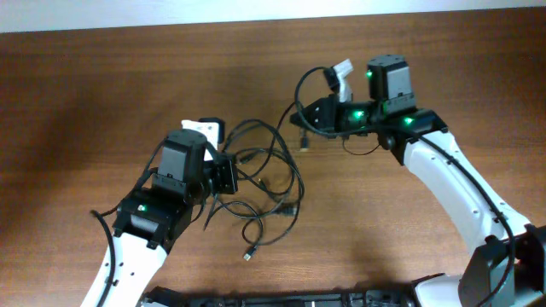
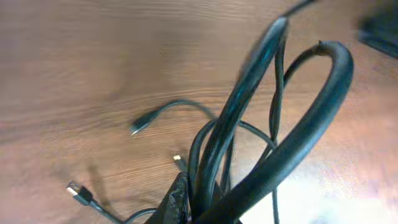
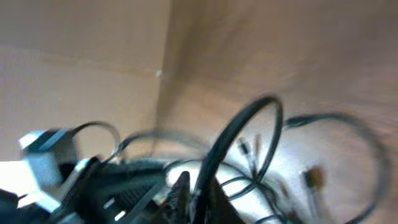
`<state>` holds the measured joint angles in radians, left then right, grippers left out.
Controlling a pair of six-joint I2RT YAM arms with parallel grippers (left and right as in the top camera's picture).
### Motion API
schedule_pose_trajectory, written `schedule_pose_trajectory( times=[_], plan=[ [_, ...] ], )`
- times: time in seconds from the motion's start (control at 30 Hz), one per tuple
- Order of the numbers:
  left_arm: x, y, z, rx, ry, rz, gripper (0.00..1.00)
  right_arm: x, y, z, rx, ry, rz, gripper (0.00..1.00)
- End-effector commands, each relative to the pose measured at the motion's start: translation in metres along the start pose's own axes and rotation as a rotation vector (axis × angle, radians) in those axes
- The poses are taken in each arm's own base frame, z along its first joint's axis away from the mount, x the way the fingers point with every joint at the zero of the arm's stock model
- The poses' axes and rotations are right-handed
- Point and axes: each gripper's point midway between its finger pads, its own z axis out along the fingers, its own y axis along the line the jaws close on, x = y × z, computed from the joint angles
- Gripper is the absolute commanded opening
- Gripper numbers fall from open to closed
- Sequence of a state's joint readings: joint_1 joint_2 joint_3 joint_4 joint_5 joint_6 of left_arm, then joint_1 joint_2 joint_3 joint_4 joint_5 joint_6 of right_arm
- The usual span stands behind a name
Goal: Untangle cables
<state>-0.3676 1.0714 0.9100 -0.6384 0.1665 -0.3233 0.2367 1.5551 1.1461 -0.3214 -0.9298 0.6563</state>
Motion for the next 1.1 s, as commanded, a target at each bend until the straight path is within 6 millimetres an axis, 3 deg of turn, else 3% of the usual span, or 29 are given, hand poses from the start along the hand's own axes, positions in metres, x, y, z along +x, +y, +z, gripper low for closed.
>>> schedule_pose_trajectory(
  times=[0.0,0.13,0.23,0.3,0.37,0.5,0.6,0.8,0.87,0.9,0.93,1.0,1.07],
  plan=[
    [-0.004,-0.041,-0.009,0.22,-0.008,0.192,0.0,-0.019,-0.033,-0.01,0.202,-0.124,0.008,0.11],
    [-0.013,-0.049,-0.011,0.258,-0.05,0.215,0.0,-0.012,-0.069,-0.019,0.384,-0.148,0.085,0.25],
    [-0.03,-0.055,-0.013,0.274,-0.123,0.236,0.0,-0.001,-0.084,-0.025,0.466,-0.113,0.085,0.63],
    [-0.035,-0.055,-0.014,0.273,-0.145,0.241,0.01,0.004,-0.088,-0.027,0.486,-0.094,0.066,0.73],
    [-0.038,-0.049,-0.013,0.235,-0.157,0.238,0.07,0.008,-0.09,-0.028,0.499,-0.074,0.049,0.77],
    [-0.041,-0.033,-0.008,0.14,-0.165,0.224,0.32,0.015,-0.1,-0.033,0.556,-0.057,0.065,0.78],
    [-0.037,-0.029,0.004,0.13,-0.13,0.217,0.34,0.019,-0.114,-0.042,0.641,-0.058,0.085,0.79],
    [-0.016,-0.015,0.045,0.101,0.005,0.184,0.54,0.034,-0.132,-0.058,0.766,-0.029,0.129,0.8],
    [-0.01,-0.012,0.055,0.094,0.036,0.177,0.52,0.039,-0.135,-0.06,0.787,-0.018,0.139,0.8],
    [-0.011,-0.012,0.056,0.094,0.035,0.177,0.39,0.039,-0.135,-0.06,0.788,-0.017,0.141,0.8],
    [-0.013,-0.013,0.056,0.096,0.025,0.179,0.19,0.039,-0.135,-0.06,0.788,-0.017,0.141,0.8],
    [-0.019,-0.015,0.055,0.102,0.001,0.184,0.0,0.039,-0.135,-0.06,0.786,-0.017,0.141,0.81],
    [-0.029,-0.018,0.054,0.112,-0.043,0.194,0.0,0.041,-0.133,-0.058,0.768,-0.007,0.145,0.81]
  ],
)
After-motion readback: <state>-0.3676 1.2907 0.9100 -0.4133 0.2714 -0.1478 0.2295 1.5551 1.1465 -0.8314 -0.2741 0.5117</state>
